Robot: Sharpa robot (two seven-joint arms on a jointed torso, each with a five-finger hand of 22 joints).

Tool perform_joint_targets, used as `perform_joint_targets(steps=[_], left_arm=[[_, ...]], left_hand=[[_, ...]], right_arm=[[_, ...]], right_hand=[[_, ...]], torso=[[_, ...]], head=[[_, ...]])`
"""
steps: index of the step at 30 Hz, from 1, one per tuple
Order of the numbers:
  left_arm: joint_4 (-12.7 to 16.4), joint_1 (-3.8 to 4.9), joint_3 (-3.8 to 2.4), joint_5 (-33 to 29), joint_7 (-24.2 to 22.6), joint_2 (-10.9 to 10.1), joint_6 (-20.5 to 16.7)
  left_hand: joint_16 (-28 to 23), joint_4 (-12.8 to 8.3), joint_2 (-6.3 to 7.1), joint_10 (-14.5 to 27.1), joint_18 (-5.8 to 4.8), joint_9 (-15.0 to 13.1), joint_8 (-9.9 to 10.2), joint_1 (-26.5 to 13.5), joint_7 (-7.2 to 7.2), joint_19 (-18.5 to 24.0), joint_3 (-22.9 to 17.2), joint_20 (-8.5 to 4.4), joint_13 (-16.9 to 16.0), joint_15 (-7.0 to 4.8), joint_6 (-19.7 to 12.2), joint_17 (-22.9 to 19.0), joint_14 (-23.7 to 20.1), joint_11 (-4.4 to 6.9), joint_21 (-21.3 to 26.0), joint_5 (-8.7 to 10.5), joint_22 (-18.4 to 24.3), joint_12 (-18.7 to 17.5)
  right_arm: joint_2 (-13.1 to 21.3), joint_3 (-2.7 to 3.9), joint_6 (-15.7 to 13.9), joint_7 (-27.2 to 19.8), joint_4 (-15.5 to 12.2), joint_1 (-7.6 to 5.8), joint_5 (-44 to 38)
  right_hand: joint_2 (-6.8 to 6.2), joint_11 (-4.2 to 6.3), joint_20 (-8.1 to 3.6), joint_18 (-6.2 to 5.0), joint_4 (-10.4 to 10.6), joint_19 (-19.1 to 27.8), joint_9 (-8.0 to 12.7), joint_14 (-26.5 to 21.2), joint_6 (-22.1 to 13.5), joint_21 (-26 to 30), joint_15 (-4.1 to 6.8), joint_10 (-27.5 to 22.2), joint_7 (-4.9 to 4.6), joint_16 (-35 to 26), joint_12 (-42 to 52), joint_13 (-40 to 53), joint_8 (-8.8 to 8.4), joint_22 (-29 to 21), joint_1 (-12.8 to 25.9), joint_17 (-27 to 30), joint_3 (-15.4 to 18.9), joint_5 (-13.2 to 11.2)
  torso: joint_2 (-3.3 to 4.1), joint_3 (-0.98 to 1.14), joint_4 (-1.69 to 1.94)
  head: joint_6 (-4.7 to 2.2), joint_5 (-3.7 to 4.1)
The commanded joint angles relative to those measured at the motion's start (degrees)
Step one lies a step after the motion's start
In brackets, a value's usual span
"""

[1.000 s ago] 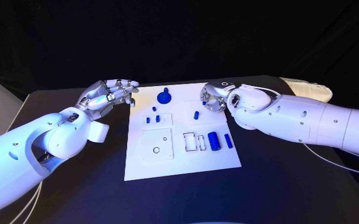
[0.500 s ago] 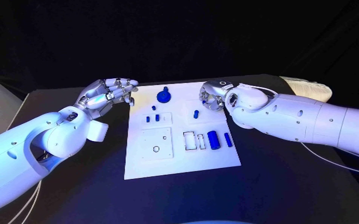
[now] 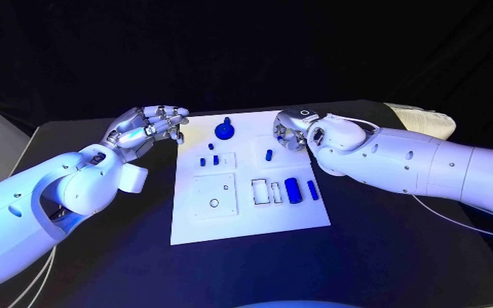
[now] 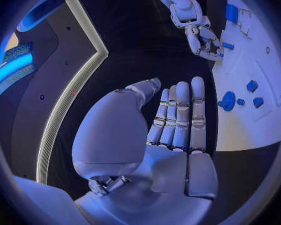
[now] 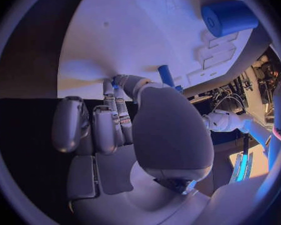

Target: Assemble the parts on the task board

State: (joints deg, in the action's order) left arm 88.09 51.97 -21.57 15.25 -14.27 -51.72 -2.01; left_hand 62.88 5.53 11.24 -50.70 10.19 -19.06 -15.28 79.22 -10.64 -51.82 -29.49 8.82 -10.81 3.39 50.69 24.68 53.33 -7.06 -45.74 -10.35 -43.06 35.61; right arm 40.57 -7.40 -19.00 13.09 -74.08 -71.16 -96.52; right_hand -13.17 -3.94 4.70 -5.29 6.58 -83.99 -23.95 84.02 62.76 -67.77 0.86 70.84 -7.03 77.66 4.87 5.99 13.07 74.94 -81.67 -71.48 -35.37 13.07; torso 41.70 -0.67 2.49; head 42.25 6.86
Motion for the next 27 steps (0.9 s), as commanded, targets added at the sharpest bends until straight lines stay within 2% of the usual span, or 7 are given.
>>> perform_joint_targets(steps=[1,7,12,22,27], left_arm=[[0.09,-0.05,-0.05,-0.21,-0.1,0.03,-0.17],[0.03,-0.06,-0.05,0.54,0.14,-0.02,0.26],[-0.11,-0.07,-0.05,0.7,0.23,-0.04,0.16],[-0.43,-0.09,-0.05,0.64,0.29,-0.15,-0.12],[-0.82,-0.1,-0.05,0.51,0.29,-0.2,-0.24]], left_hand=[[-0.36,-0.08,-0.18,0.22,0.37,0.09,0.31,0.4,-0.13,-0.29,0.34,0.1,0.02,0.0,-0.24,-0.07,-0.13,-0.05,0.3,-0.13,0.05,0.35],[-0.64,-0.55,-0.5,0.37,0.38,0.14,0.42,1.41,-0.22,-0.67,0.09,0.01,0.08,-0.03,-0.29,-0.22,-0.03,-0.09,0.51,-0.32,0.24,0.36],[-0.68,-0.6,-0.53,0.42,0.37,0.15,0.45,1.51,-0.25,-0.72,0.06,0.0,0.1,-0.03,-0.33,-0.24,-0.02,-0.11,0.52,-0.35,0.26,0.34],[-0.72,-0.59,-0.48,0.49,0.36,0.18,0.5,1.5,-0.3,-0.76,0.11,-0.01,0.12,-0.01,-0.39,-0.26,-0.01,-0.16,0.54,-0.34,0.28,0.31],[-0.76,-0.57,-0.45,0.55,0.35,0.19,0.54,1.47,-0.34,-0.8,0.16,0.0,0.14,0.02,-0.43,-0.28,0.01,-0.2,0.57,-0.33,0.3,0.29]], right_arm=[[-0.15,-0.41,1.3,0.86,-0.3,0.76,-1.58],[0.06,-0.42,-1.13,1.79,-0.69,0.88,-2.45],[0.45,-0.42,-5.06,2.17,-1.25,0.93,-3.34],[2.21,-0.36,-14.35,1.36,-3.14,0.91,-3.18],[3.53,-0.13,-16.99,0.71,-4.98,0.74,-2.64]], right_hand=[[1.21,0.75,-0.54,1.07,-1.13,-0.53,-0.44,2.45,0.38,-0.7,0.59,1.4,0.18,0.46,0.13,0.23,0.34,2.39,-0.63,-0.01,-0.94,-0.34],[1.11,0.87,-0.67,1.14,-1.8,-0.61,-0.66,2.45,0.57,-1.09,0.72,1.9,0.31,0.49,0.03,0.23,0.56,2.7,-0.6,0.06,-1.63,-0.19],[1.02,0.9,-0.73,1.27,-2.09,-0.79,-0.76,2.47,0.63,-1.79,0.77,2.08,0.33,0.6,-0.07,0.2,0.64,3.14,-0.49,-0.03,-2.01,-0.06],[0.82,0.95,-0.78,1.47,-2.39,-1.05,-0.91,2.54,0.79,-2.81,0.83,2.45,0.34,0.8,-0.14,0.2,0.78,3.8,-0.21,-0.22,-2.45,-0.04],[0.8,0.96,-0.78,1.48,-2.43,-1.07,-0.93,2.54,0.8,-2.9,0.83,2.48,0.35,0.8,-0.15,0.2,0.8,3.86,-0.18,-0.21,-2.5,-0.05]], torso=[[-0.04,0.04,0.02],[-0.07,0.03,0.04],[-0.07,0.08,0.01],[-0.06,0.03,0.0],[-0.1,0.03,0.04]], head=[[0.01,0.08],[0.06,0.15],[-0.1,0.12],[-0.16,0.08],[-0.2,0.0]])
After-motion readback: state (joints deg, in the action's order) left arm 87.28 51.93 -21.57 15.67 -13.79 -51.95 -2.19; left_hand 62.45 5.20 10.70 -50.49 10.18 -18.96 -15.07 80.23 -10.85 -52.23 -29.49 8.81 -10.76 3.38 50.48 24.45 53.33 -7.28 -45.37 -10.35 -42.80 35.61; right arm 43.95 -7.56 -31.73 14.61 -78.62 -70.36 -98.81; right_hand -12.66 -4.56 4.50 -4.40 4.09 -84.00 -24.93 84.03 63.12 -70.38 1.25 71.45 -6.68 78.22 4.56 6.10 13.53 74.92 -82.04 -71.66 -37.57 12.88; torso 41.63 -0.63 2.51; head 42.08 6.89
